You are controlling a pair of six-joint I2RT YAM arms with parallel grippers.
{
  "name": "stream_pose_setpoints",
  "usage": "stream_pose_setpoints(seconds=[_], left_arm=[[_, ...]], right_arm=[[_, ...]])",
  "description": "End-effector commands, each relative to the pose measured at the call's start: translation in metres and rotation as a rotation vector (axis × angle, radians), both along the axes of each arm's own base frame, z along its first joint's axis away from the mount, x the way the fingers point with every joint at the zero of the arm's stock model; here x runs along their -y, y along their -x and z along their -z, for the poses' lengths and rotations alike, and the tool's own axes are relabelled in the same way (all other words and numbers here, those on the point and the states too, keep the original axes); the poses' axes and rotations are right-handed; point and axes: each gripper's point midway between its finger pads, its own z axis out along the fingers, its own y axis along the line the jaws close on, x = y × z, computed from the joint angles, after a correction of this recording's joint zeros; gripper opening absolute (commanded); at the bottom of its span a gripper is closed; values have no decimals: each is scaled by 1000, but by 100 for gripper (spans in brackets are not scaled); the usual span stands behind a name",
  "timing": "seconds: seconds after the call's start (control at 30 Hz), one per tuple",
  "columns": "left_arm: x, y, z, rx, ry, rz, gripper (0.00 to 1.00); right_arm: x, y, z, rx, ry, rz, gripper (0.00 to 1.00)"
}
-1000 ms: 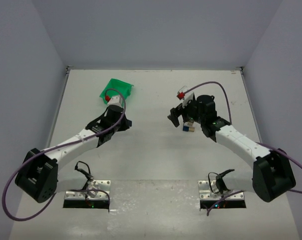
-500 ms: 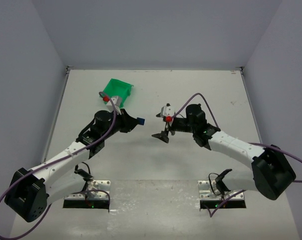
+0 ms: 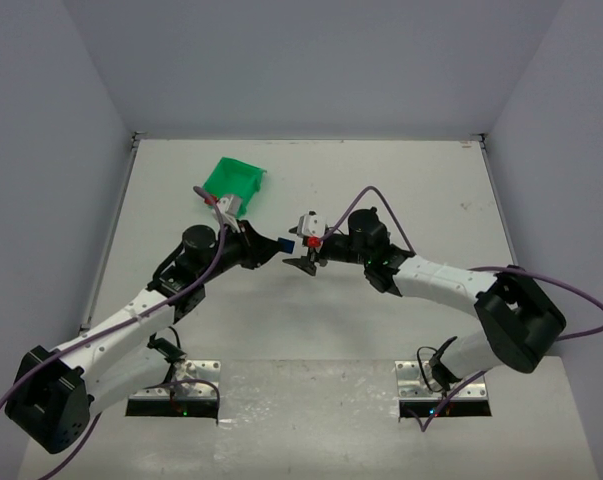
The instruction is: Build the wood block tower
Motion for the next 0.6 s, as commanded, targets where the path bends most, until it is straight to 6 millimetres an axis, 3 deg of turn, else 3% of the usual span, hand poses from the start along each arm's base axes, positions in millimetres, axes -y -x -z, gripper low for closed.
stream_pose_setpoints(seconds=[0.0,0.07,0.27,0.3,0.33,0.37,0.4,0.43,0.47,0.57], left_arm=[[-2,-4,-17,61,40,-11,0],[-2,-4,-14,54,35,-14,0],[-6,-7,-18,71,37,-43,0],[-7,-8,-17,67,33,-51,21],[-9,-11,-18,66,26,-70,55],[-12,-14,-19,66,20,-91,80],[-15,-17,-19,66,14,-113,100],[-19,-21,-20,65,6,-143,100],[-21,-23,-19,63,-3,-162,100],[-31,-29,-32,95,-11,-222,100]], right_arm=[[-15,-10,-34,81,-86,6,54],[-15,-8,-33,82,-84,-4,40],[-12,-7,-31,101,-64,-4,19],[-11,-7,-32,107,-60,-3,16],[-11,-9,-32,111,-43,3,14],[-10,-15,-33,109,-19,24,14],[-8,-22,-33,107,6,55,14],[-6,-36,-43,127,21,115,13],[1,-44,-33,118,67,159,12],[26,-82,-33,104,219,272,10]])
